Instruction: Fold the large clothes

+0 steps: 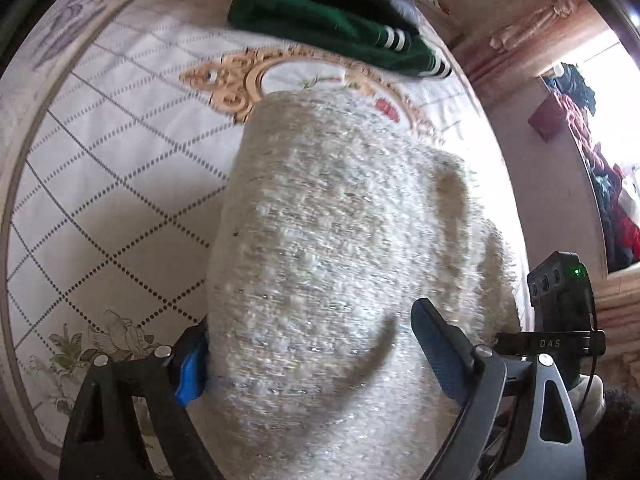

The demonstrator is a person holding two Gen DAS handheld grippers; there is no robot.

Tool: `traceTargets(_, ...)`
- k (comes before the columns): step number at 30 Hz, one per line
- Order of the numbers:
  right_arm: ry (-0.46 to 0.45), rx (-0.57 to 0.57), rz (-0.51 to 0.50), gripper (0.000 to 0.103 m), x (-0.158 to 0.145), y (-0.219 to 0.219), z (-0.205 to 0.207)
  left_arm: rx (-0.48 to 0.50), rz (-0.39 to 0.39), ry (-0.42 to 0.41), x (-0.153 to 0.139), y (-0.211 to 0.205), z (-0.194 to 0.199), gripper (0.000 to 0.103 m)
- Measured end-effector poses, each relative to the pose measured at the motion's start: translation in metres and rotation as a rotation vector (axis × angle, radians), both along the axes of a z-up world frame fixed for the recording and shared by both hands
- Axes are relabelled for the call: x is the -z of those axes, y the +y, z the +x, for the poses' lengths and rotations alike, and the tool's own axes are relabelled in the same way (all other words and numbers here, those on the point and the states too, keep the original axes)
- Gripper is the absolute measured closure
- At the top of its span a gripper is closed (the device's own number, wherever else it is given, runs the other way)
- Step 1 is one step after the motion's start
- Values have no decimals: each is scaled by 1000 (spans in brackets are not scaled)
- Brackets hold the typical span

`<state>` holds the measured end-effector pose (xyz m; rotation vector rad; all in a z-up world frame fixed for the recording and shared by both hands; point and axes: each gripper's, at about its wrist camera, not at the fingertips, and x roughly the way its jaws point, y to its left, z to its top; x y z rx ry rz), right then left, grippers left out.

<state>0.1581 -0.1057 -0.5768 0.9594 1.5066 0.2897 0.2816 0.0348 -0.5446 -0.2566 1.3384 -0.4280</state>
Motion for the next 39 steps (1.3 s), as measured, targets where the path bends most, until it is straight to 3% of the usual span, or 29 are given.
traceTargets(7, -55, -36, 20, 73, -57, -11, 45, -88, -7, -22, -45, -10, 35, 14)
traceTargets(12, -112, -71, 11, 73, -120, -40, 99, -152, -48, -56, -94, -19, 110, 14)
traceTargets(17, -221, -99, -34, 73, -192, -68, 212, -171, -54, -134, -145, -30, 223, 14)
traceTargets(22, -286, -112, -81, 73, -232, -91, 355, -174, -39, -163, -147, -33, 348, 14)
traceTargets(25, -305, -127, -124, 73, -235, -105, 447, -174, -13, -170, -126, -32, 422, 14)
traceTargets(30, -244, -143, -186, 73, -189, -112, 565, -150, 76, -105, -51, -37, 513, 14)
traceTargets(31, -217, -142, -215, 73, -173, -111, 576, -138, 114, -90, -33, -39, 524, 13)
traceTargets(33, -184, -139, -236, 70, -152, -115, 588, -132, 113, -75, -16, -37, 526, 12)
traceTargets(36, -154, -107, -235, 56, -142, -127, 596, -140, 78, -73, -21, -31, 525, 12)
traceTargets(38, -144, -112, -292, 39, -148, -131, 597, -139, 79, -71, -27, -26, 520, 12)
traceTargets(39, -149, -116, -319, 36, -154, -129, 596, -142, 96, -81, -32, -26, 516, 12)
